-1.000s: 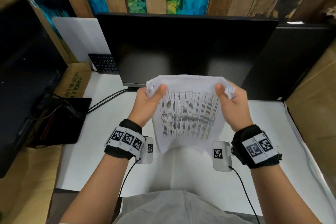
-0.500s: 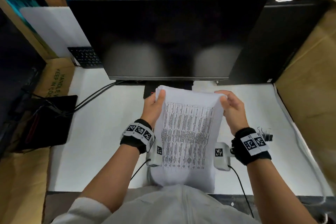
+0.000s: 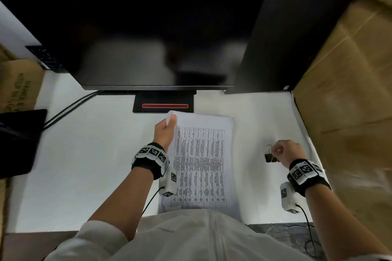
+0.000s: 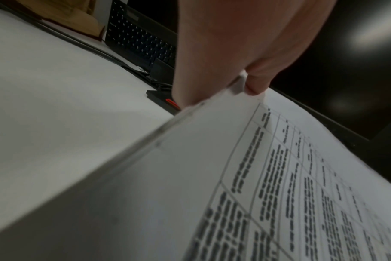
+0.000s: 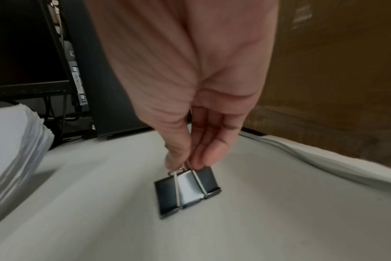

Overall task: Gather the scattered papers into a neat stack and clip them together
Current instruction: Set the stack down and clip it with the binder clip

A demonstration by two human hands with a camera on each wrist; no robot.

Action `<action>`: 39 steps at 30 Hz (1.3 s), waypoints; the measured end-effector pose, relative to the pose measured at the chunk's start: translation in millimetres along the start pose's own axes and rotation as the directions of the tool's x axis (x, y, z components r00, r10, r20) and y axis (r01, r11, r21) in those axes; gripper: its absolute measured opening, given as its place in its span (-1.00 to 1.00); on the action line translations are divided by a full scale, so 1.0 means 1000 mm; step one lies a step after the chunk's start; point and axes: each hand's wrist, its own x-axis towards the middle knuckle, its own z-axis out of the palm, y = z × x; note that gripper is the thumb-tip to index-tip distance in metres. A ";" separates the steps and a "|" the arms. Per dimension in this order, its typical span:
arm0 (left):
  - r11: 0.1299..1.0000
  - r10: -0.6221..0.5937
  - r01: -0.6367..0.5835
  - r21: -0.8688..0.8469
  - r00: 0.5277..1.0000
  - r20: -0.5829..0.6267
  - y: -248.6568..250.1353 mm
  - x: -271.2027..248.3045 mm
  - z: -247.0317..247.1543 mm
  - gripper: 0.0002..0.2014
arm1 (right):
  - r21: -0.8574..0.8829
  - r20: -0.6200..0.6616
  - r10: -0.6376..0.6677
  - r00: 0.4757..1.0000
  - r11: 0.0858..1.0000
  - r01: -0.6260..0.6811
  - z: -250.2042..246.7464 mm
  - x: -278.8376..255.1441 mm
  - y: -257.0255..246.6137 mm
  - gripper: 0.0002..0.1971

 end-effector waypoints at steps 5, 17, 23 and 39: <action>0.999 -0.042 0.042 -0.017 0.999 -0.031 -0.001 0.002 0.017 -0.65 | 0.079 0.032 -0.035 0.999 0.996 0.032 -0.005 0.005 0.001 -0.90; 0.997 -0.058 0.058 -0.055 0.998 -0.004 0.008 -0.013 0.035 -0.61 | -0.007 0.394 -0.028 0.919 0.999 0.033 -0.032 0.016 -0.031 -0.70; 0.997 -0.004 0.012 -0.082 0.996 0.087 0.008 -0.020 0.037 -0.38 | 0.205 -0.015 -0.238 0.971 0.950 0.236 -0.063 0.012 -0.064 -0.83; 0.994 0.109 -0.093 -0.062 0.933 0.344 0.012 -0.054 0.054 -0.58 | 0.085 0.044 -0.795 0.605 0.607 0.790 -0.089 -0.017 -0.167 -0.63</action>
